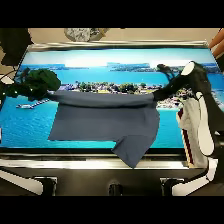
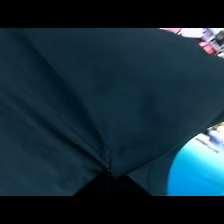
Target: Fold the shirts.
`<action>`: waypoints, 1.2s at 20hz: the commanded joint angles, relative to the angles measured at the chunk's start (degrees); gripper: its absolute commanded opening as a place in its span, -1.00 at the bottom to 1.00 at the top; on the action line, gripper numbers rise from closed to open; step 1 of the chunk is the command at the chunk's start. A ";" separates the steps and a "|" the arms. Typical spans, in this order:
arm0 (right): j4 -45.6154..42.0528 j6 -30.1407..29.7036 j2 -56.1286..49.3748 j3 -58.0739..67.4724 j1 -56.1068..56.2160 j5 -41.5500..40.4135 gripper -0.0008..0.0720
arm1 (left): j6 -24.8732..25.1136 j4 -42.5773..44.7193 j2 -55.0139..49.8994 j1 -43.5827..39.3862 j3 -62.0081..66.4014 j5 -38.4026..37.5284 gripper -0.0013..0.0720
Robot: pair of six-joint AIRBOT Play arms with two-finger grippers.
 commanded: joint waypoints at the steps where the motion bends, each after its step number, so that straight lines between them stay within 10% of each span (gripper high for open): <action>1: -3.82 1.22 0.22 -6.69 2.56 2.23 -0.87 | 0.44 2.69 -3.41 0.02 0.26 -9.05 -0.88; 13: -8.15 8.33 0.22 -9.68 2.73 -1.25 -0.86 | 1.75 8.31 -5.33 -0.42 0.26 -9.20 -0.87; 16: -8.07 8.26 0.96 -9.62 2.67 -1.03 0.07 | -1.25 7.34 -4.81 -0.13 0.31 -9.66 0.30; 24: -12.00 1.92 13.16 -16.83 -0.20 8.07 0.23 | -2.99 9.09 7.34 4.11 -14.84 -15.93 0.26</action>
